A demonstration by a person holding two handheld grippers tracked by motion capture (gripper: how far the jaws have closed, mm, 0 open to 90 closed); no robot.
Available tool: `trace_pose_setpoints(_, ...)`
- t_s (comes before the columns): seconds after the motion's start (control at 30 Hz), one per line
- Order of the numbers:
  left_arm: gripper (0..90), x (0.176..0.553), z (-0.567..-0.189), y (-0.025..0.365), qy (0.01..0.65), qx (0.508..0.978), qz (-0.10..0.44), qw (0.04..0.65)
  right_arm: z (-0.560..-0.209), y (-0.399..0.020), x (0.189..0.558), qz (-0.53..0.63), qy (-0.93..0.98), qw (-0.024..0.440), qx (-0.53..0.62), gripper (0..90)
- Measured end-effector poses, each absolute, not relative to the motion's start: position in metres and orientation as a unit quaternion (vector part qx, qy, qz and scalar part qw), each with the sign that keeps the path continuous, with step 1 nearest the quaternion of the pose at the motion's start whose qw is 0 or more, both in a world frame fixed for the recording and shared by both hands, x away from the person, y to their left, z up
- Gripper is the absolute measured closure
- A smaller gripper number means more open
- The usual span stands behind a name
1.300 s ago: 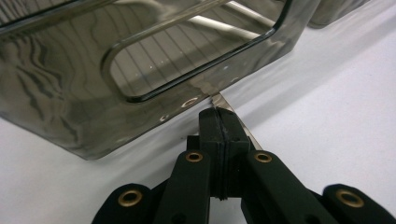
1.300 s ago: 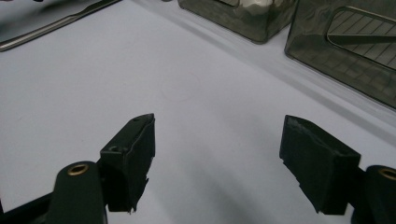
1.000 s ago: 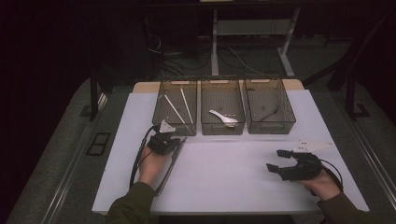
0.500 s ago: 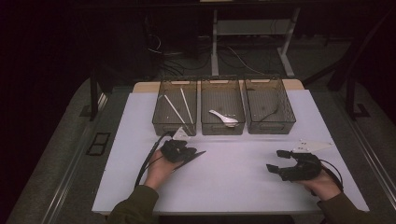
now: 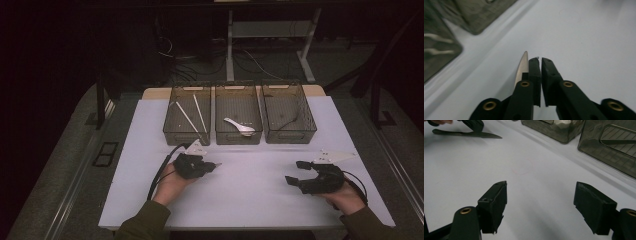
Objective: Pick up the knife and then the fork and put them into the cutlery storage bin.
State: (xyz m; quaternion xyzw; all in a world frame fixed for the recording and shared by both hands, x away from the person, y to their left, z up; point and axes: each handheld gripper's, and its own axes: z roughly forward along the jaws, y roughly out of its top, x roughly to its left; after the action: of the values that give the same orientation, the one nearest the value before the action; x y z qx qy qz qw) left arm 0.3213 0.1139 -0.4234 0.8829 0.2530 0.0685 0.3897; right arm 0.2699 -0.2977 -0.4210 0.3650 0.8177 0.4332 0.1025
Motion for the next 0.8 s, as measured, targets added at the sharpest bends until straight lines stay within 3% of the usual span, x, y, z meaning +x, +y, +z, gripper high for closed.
trace_pose_setpoints(0.23, 69.4, 0.298, -0.421, 0.152, 0.270, 0.885, 0.075, 0.372, -0.421, -0.297, 0.270, 0.433, 0.820, 0.100, 0.362, 26.5)
trace_pose_setpoints(0.43, 65.8, 0.285, -0.428, 0.182, 0.278, 0.891, 0.071, 0.353, -0.421, -0.297, 0.270, 0.431, 0.821, 0.099, 0.360, 26.6)
trace_pose_setpoints(0.8, 71.1, 0.286, -0.435, 0.188, 0.289, 0.892, 0.058, 0.342, -0.421, -0.297, 0.270, 0.430, 0.822, 0.098, 0.360, 26.6)
